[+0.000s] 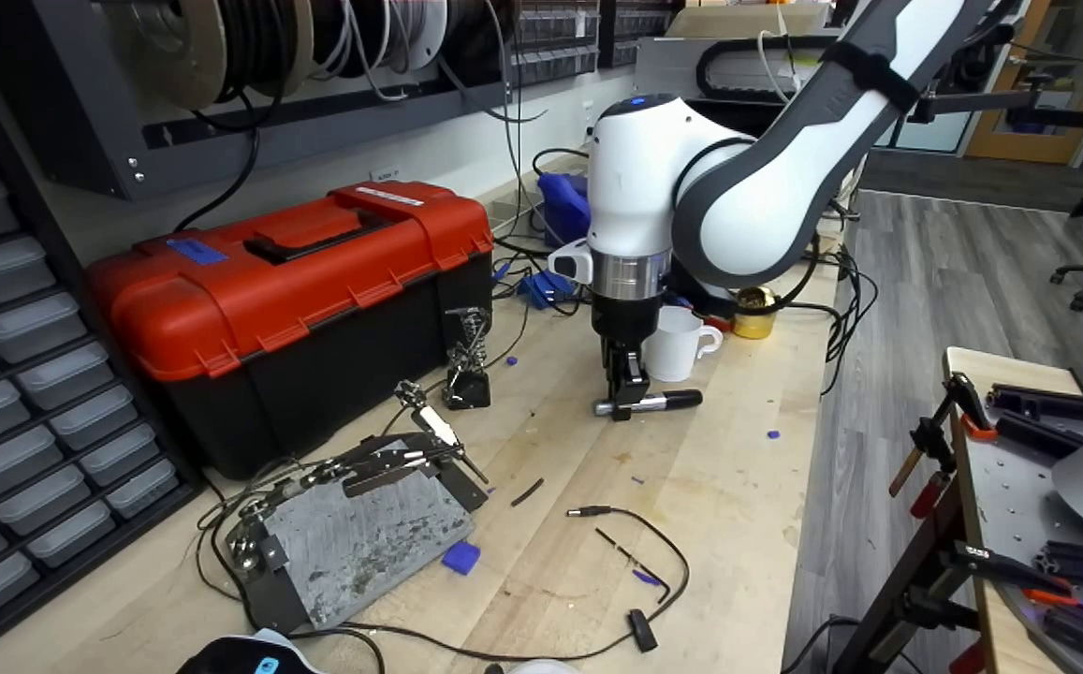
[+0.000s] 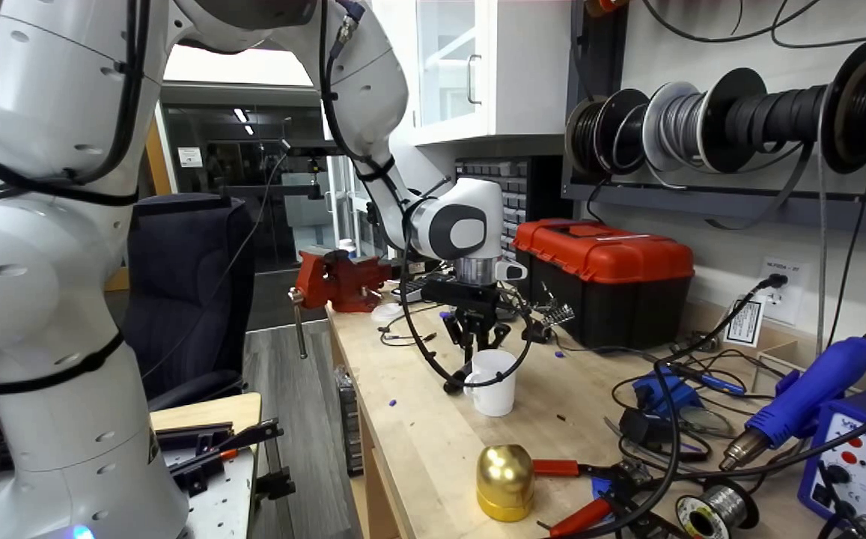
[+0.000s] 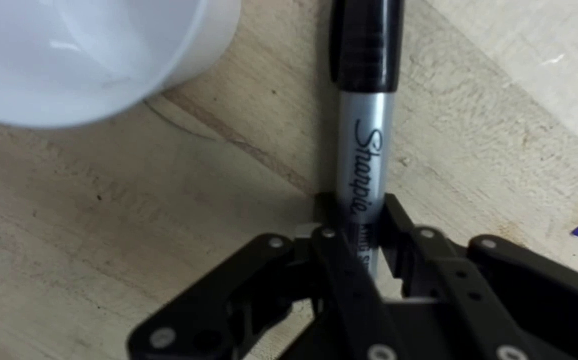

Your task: Put the black marker inside the white mug

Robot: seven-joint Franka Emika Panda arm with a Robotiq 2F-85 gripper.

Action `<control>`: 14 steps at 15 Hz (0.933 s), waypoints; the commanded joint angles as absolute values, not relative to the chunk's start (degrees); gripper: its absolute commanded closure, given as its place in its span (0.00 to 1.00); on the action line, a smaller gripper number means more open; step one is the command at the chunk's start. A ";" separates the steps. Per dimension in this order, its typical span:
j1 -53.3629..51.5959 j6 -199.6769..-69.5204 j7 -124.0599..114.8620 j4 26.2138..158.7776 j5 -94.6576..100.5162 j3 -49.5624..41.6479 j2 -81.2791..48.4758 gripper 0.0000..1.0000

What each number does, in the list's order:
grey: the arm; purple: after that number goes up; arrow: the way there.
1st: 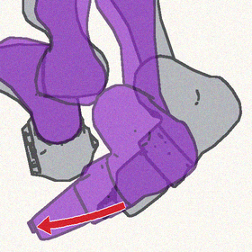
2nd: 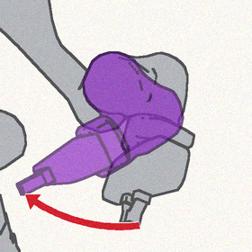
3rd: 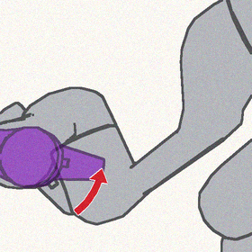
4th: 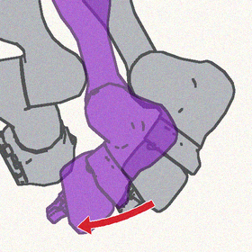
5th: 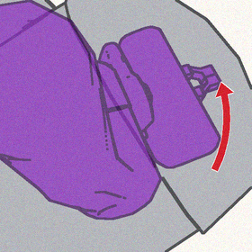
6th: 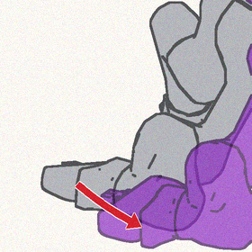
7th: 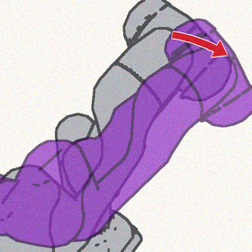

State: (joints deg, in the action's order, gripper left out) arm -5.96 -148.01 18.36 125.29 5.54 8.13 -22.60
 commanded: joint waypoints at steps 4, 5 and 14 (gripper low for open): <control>-6.57 -147.04 13.56 126.24 6.12 7.98 -18.82 0.94; -6.69 -146.69 13.06 125.87 6.11 8.00 -17.79 0.94; -7.46 -144.18 8.89 121.94 8.01 7.27 -7.71 0.94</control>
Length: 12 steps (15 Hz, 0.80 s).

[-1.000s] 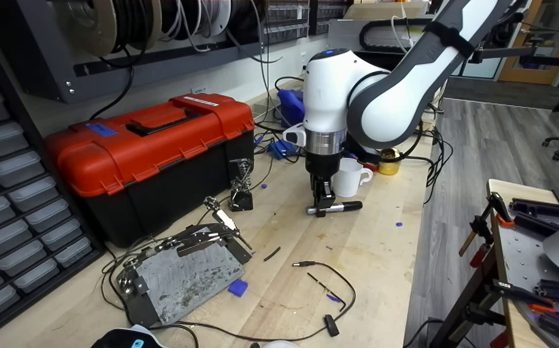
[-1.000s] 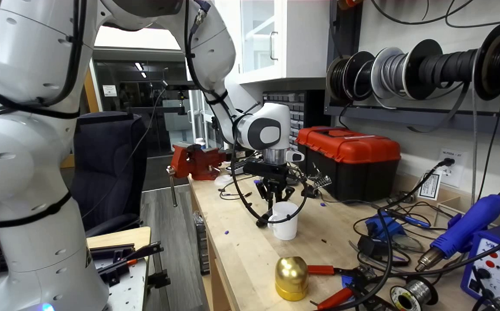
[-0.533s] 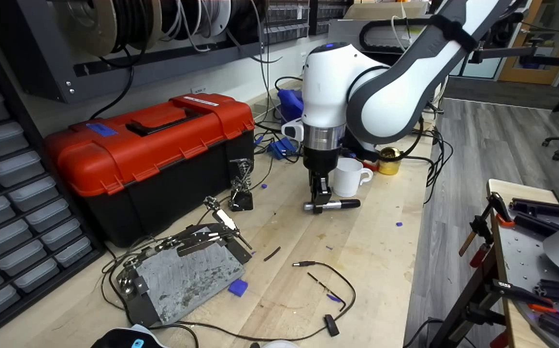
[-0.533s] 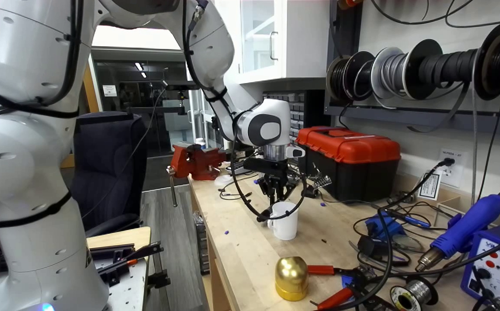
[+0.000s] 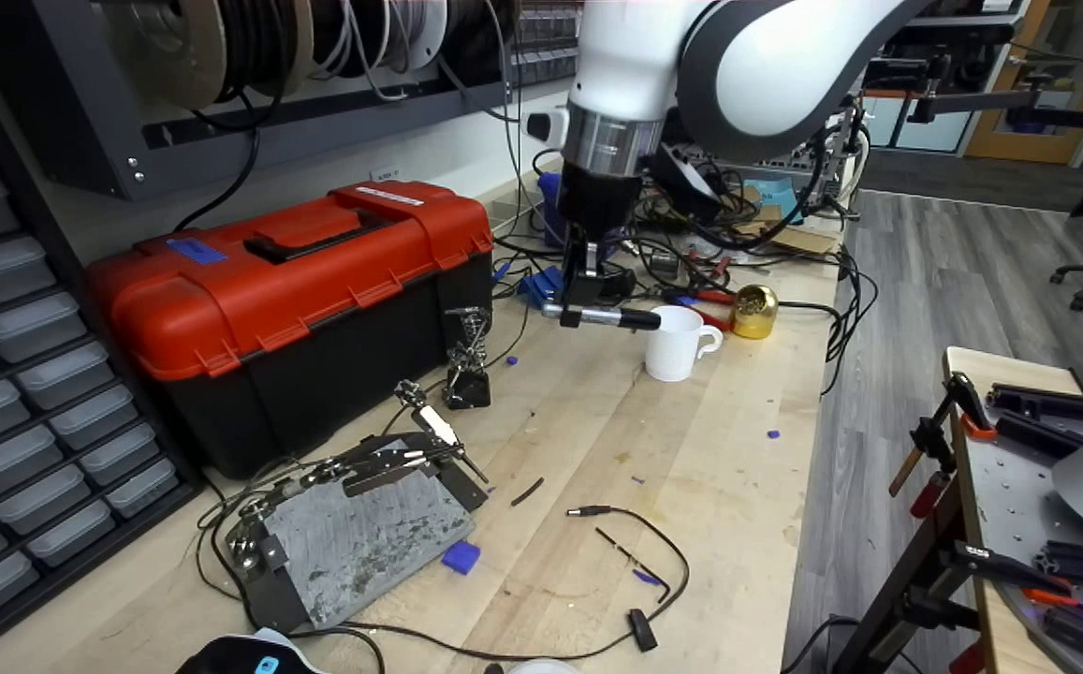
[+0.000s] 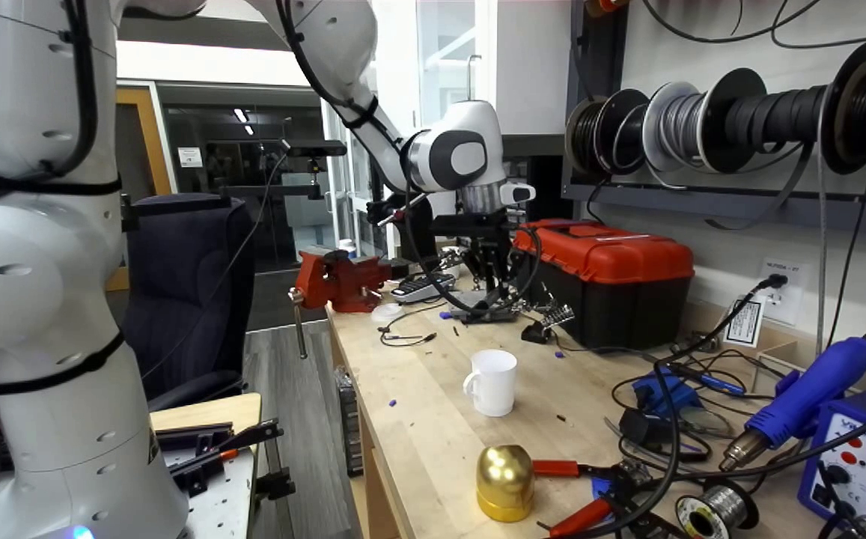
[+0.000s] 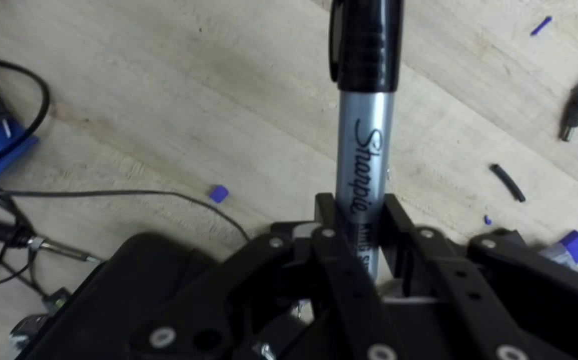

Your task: Put the black marker inside the white mug

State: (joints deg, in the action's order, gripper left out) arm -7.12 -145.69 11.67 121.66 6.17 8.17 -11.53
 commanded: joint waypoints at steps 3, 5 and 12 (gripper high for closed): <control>-6.30 -146.38 10.24 122.95 6.87 6.81 -5.60 0.94; -5.50 -147.50 11.07 123.81 5.82 6.29 -4.31 0.94; -2.53 -158.39 13.60 131.63 1.58 3.96 1.36 0.94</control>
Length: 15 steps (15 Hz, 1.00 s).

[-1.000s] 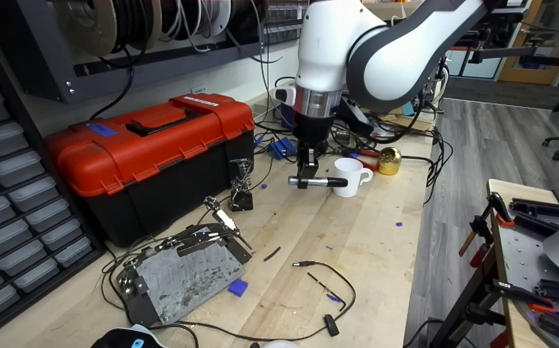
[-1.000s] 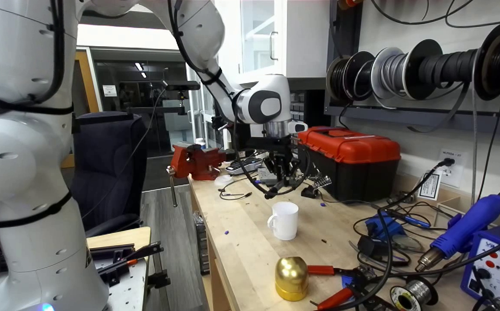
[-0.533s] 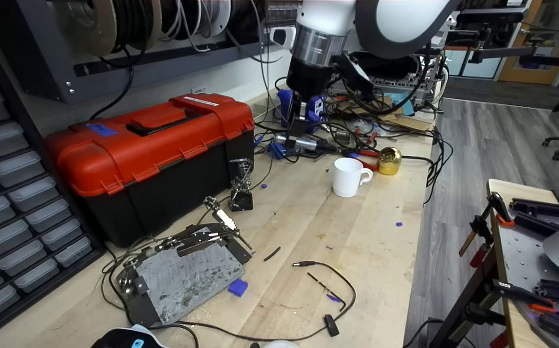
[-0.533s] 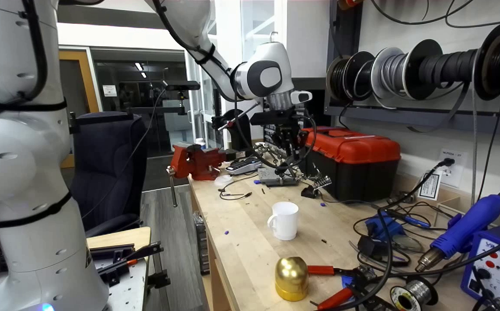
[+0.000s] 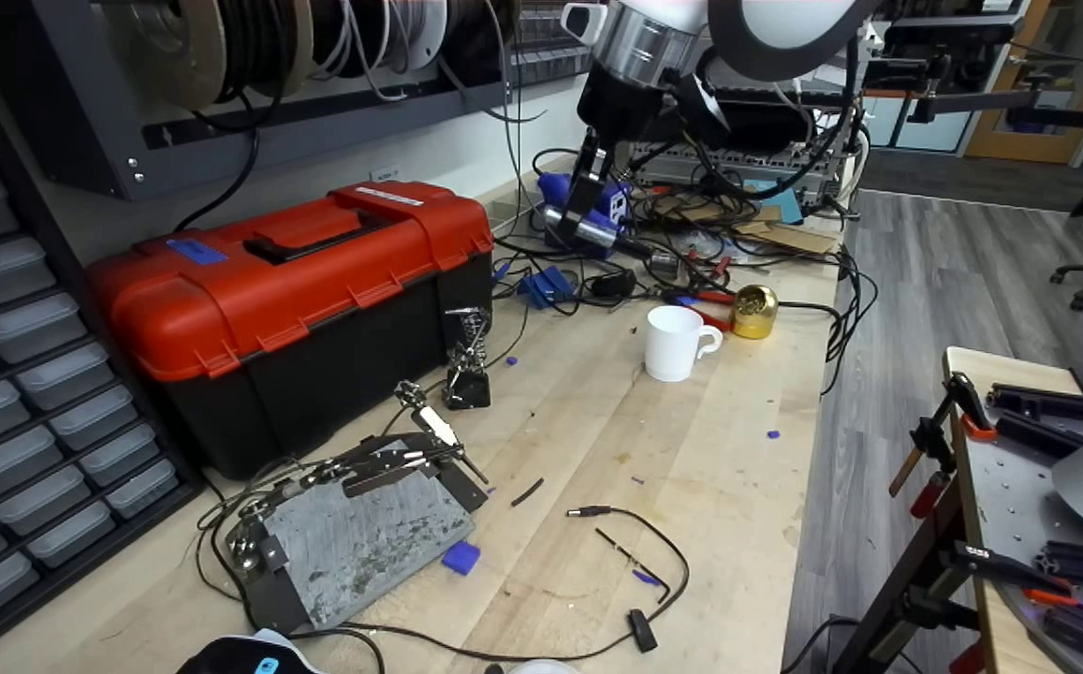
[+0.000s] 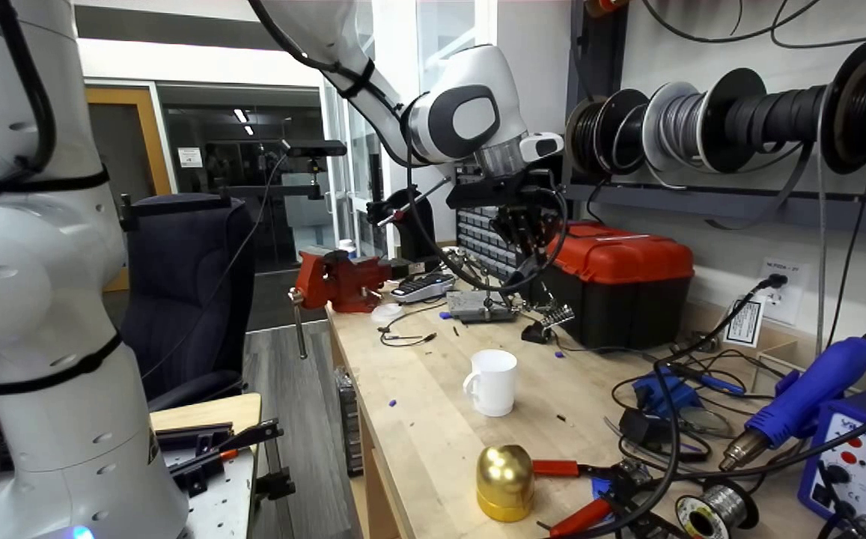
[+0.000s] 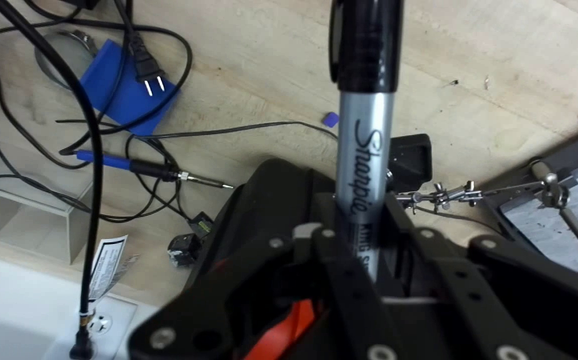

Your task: Put the black marker inside the white mug

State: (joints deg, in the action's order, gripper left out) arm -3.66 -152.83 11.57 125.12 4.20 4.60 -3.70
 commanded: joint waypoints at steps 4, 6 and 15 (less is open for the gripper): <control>-2.15 -164.78 15.95 138.00 -2.27 2.87 5.15 0.94; -2.34 -168.05 18.54 141.58 -6.09 2.53 7.15 0.94; -10.86 -176.94 37.74 151.14 -31.44 -1.76 12.34 0.94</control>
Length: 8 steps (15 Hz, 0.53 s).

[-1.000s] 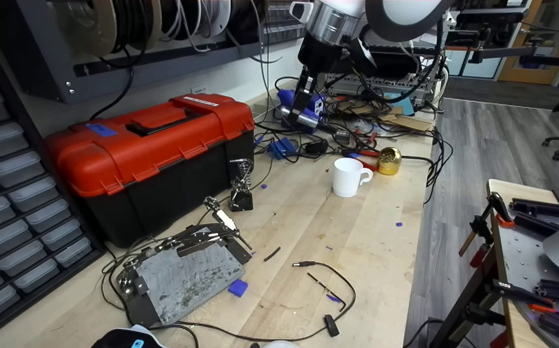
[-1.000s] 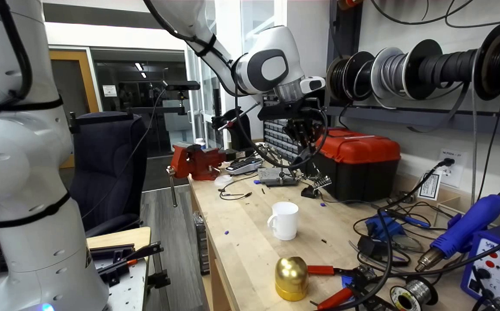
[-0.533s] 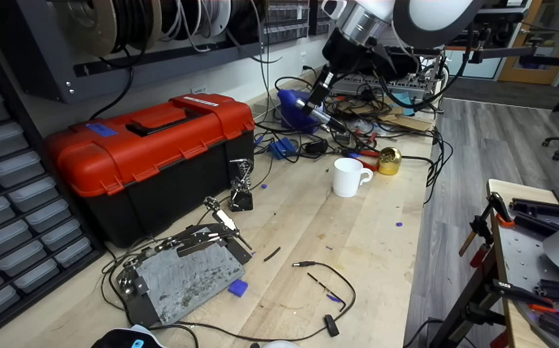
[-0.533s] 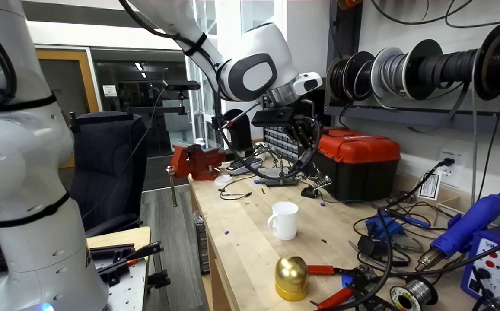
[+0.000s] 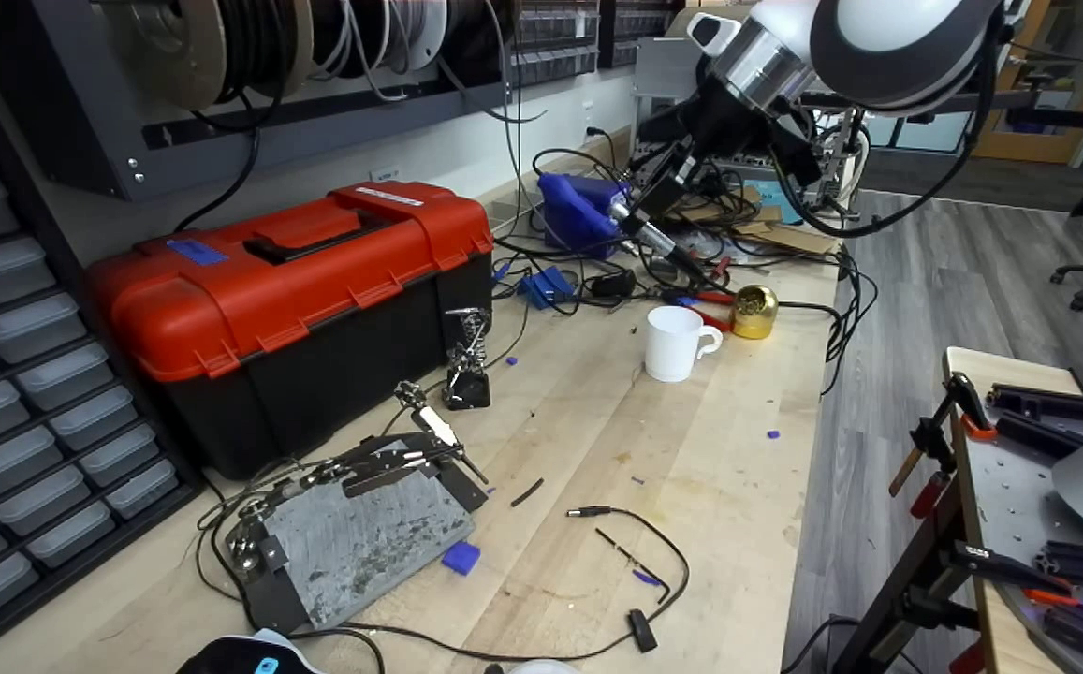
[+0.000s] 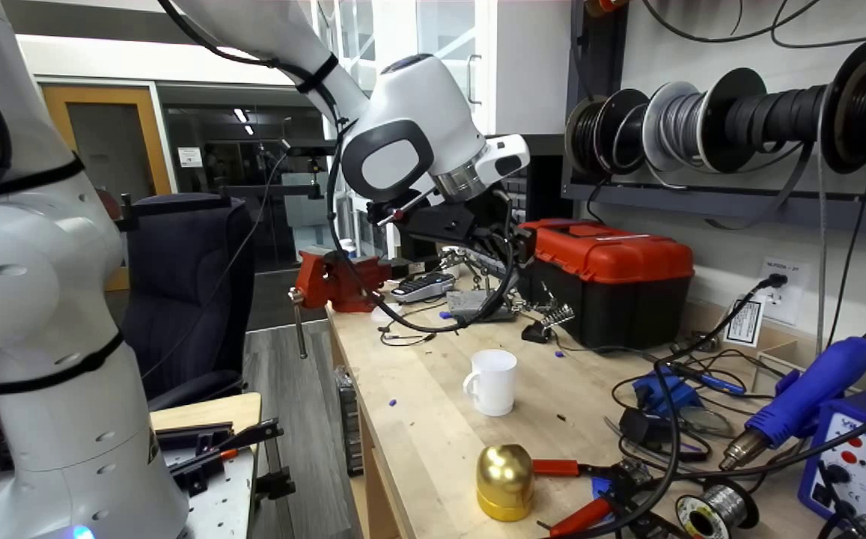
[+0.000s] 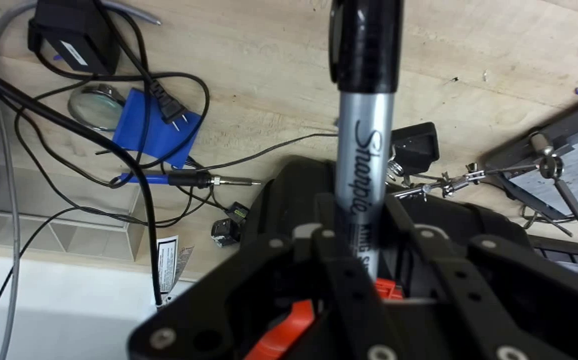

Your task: Put the black marker inside the white mug

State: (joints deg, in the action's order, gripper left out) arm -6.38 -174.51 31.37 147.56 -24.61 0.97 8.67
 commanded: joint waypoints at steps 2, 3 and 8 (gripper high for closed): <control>-13.63 -177.60 42.19 151.16 -36.00 -3.40 12.44 0.94; -14.84 -177.75 44.26 150.91 -37.98 -4.22 12.37 0.94; -18.36 -178.61 52.99 149.35 -44.40 -7.80 10.87 0.94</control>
